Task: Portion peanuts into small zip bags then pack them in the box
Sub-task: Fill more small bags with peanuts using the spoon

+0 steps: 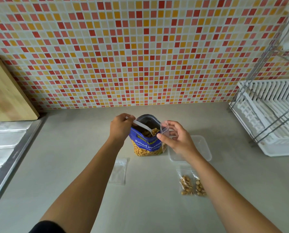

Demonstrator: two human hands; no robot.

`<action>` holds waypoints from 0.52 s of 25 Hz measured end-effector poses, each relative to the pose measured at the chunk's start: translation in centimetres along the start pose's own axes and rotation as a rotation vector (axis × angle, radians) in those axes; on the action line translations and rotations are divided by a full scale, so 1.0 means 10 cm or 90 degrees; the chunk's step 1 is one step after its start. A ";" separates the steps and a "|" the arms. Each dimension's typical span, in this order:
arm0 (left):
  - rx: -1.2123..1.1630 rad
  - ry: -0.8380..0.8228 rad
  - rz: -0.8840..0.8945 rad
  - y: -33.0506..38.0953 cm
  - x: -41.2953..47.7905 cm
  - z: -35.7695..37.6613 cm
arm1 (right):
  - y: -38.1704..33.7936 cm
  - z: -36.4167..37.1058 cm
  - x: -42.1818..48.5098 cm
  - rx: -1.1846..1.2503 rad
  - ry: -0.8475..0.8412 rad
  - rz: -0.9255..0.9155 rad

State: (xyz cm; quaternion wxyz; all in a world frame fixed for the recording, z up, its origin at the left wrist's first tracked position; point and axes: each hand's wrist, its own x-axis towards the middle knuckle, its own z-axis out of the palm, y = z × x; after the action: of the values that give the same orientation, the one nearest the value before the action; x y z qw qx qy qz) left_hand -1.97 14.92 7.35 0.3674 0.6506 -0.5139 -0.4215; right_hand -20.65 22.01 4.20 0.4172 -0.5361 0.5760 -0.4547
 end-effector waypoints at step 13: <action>-0.061 0.036 -0.058 -0.02 0.09 -0.32 | -0.11 0.00 -0.03 -0.160 0.113 -0.064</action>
State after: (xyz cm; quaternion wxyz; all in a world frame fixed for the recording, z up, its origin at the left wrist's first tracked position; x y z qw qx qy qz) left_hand 1.15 14.19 8.19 0.3929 0.6665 -0.4523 -0.4436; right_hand -20.36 22.29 5.31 0.2712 -0.5695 0.6355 -0.4453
